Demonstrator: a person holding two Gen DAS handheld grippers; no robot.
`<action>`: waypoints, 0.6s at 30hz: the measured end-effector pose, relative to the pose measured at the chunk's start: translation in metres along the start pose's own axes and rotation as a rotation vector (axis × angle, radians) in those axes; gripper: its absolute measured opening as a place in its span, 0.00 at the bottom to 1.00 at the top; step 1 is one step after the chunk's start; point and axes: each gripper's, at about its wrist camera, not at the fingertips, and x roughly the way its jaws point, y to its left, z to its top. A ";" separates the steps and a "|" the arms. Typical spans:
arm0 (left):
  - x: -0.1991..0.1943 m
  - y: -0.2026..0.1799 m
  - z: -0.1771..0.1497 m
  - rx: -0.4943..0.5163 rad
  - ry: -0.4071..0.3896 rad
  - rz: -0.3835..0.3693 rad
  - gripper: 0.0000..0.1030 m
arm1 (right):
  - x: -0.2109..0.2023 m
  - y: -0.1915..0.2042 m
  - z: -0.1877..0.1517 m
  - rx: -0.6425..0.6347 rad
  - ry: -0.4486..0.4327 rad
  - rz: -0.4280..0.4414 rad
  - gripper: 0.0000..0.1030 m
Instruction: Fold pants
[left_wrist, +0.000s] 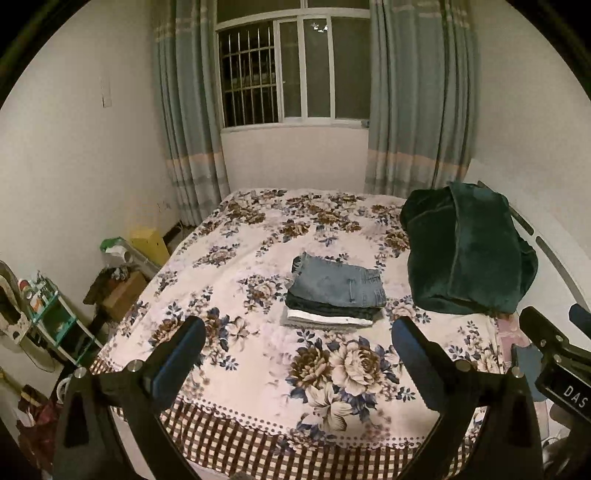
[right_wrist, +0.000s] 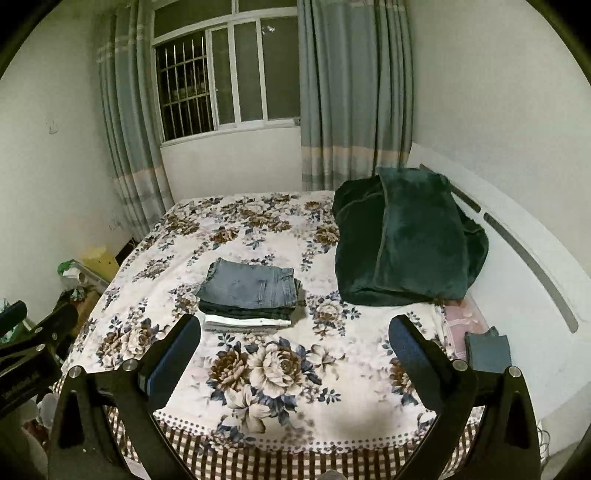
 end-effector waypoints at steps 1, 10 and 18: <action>-0.003 0.001 -0.001 -0.001 -0.003 -0.002 1.00 | -0.004 0.002 0.000 -0.004 -0.002 -0.001 1.00; -0.013 0.004 -0.001 0.004 -0.010 -0.006 1.00 | -0.020 0.010 -0.002 -0.001 -0.006 0.011 1.00; -0.022 0.007 -0.001 0.007 -0.010 -0.004 1.00 | -0.035 0.014 -0.003 -0.005 -0.002 0.015 1.00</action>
